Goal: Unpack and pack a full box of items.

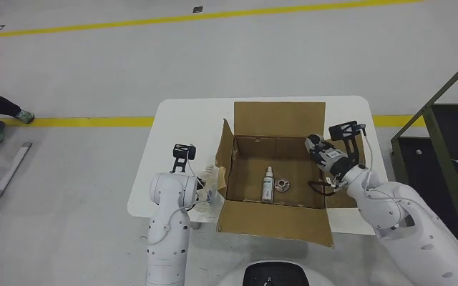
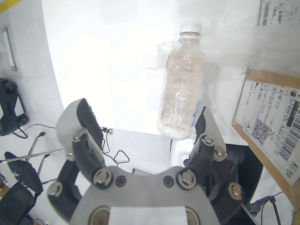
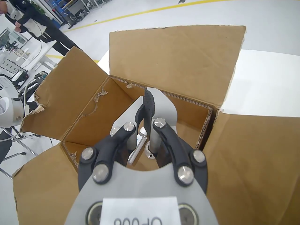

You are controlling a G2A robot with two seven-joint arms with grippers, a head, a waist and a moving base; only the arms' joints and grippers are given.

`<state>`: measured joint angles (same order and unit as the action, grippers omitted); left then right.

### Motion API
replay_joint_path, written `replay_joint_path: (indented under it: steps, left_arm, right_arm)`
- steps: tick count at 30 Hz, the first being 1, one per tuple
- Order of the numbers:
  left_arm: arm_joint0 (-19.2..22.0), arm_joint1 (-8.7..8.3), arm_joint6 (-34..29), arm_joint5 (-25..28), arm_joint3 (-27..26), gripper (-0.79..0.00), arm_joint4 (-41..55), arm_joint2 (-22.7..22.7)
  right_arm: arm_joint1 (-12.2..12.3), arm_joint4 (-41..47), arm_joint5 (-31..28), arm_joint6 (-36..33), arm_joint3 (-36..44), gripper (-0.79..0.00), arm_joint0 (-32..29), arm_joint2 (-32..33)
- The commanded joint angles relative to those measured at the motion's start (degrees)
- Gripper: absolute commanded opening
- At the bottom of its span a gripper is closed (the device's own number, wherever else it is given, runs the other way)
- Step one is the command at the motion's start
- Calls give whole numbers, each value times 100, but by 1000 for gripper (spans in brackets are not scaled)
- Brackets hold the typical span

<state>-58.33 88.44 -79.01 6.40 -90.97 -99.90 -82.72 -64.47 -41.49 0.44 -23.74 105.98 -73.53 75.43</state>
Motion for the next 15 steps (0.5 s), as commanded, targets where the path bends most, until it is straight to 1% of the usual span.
replay_joint_path:
  steps: [1, 3, 8, 11, 13, 15]
  left_arm:
    - [0, 0, 0, 0, 0, 0, 0, 0]
    - [0, 0, 0, 0, 0, 0, 0, 0]
    - [0, 0, 0, 0, 0, 0, 0, 0]
    - [0, 0, 0, 0, 0, 0, 0, 0]
    - [0, 0, 0, 0, 0, 0, 0, 0]
    - [0, 0, 0, 0, 0, 0, 0, 0]
  right_arm:
    - [-26, -68, 61, -143, 58, -785, 60, -211]
    - [-66, -206, 290, -357, 77, -785, 181, -510]
    - [-254, -454, 1596, -1009, -127, -785, 621, -1432]
    - [-397, -479, 2224, -1069, -557, -785, 971, -1867]
    - [-474, -368, 2360, -1008, -838, -785, 1153, -2025]
    - [-474, -368, 2360, -1008, -838, -785, 1153, -2025]
